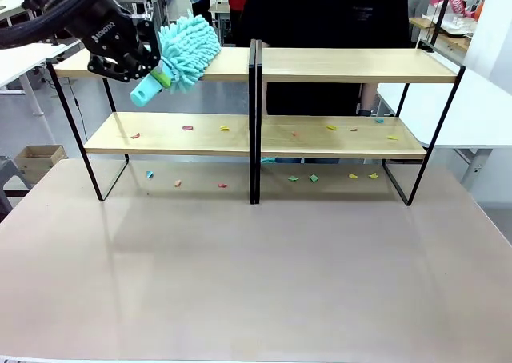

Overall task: Clean the shelves.
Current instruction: Clean a randomly selected level of the Shelf with the Duster.

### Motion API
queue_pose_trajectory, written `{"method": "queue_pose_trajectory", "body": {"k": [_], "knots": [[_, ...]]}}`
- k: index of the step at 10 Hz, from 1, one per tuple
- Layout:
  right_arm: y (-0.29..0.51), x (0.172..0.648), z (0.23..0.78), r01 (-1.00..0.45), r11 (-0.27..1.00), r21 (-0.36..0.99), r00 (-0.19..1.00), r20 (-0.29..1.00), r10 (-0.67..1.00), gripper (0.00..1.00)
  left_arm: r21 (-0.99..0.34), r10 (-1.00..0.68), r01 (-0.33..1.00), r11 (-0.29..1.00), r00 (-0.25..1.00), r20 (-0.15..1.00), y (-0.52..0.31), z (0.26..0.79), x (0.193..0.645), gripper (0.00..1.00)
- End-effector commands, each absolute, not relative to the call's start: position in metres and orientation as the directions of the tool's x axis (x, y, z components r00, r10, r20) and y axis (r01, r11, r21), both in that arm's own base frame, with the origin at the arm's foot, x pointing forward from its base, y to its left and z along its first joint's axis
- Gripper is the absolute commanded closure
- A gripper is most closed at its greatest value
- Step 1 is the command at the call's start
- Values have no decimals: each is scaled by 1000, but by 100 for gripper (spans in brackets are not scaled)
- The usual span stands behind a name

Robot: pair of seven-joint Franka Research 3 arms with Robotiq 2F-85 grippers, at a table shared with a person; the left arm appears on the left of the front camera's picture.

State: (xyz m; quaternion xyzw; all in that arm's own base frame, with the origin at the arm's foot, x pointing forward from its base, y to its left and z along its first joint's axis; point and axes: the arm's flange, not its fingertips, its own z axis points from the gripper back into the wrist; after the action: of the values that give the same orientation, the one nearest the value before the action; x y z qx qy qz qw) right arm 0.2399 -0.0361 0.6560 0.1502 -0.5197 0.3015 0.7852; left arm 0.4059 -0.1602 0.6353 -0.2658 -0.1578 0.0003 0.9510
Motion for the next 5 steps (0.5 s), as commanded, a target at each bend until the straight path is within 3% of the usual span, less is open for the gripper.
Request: {"method": "queue_pose_trajectory", "body": {"k": [1, 5], "knots": [[-36, 241, 656, -635, 769, -76, 274, 908, 317, 0, -429, 109, 24, 903, 953, 283, -143, 642, 408, 87], [-36, 241, 656, -635, 769, -76, 274, 908, 317, 0, -350, 148, -16, 937, 923, 355, -80, 665, 397, 87]]}}
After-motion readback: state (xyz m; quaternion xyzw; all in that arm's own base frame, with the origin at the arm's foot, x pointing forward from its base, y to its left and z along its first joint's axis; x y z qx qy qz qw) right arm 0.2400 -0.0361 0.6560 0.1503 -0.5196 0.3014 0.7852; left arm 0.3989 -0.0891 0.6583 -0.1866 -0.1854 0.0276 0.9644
